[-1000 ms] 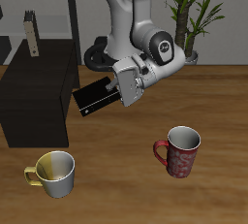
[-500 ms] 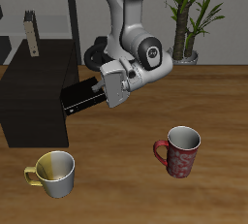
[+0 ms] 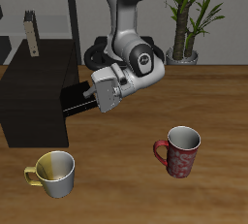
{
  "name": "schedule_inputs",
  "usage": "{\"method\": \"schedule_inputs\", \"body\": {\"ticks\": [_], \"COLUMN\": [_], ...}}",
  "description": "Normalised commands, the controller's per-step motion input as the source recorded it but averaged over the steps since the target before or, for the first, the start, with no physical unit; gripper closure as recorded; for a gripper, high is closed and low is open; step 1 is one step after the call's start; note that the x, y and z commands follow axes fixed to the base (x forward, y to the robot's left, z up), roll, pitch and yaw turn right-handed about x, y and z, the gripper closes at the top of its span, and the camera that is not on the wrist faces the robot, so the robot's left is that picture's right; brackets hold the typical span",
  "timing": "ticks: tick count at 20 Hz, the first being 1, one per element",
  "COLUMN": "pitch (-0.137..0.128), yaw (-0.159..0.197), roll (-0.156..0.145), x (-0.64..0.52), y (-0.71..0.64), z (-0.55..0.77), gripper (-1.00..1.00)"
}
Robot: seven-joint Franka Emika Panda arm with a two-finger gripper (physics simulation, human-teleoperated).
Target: Yellow book upright top shelf and black book top region shelf and red mug top shelf
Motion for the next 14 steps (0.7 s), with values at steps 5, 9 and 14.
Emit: {"method": "schedule_inputs", "body": {"ticks": [5, 9, 14], "pitch": [0.055, 0.014, 0.022], "yaw": [0.012, -0.008, -0.007], "roll": [-0.009, -0.017, -0.032], "x": [0.06, 0.06, -0.04], "y": [-0.21, -0.1, -0.24], "z": [-0.28, -0.05, -0.03], "gripper": [1.0, 1.0, 1.0]}}
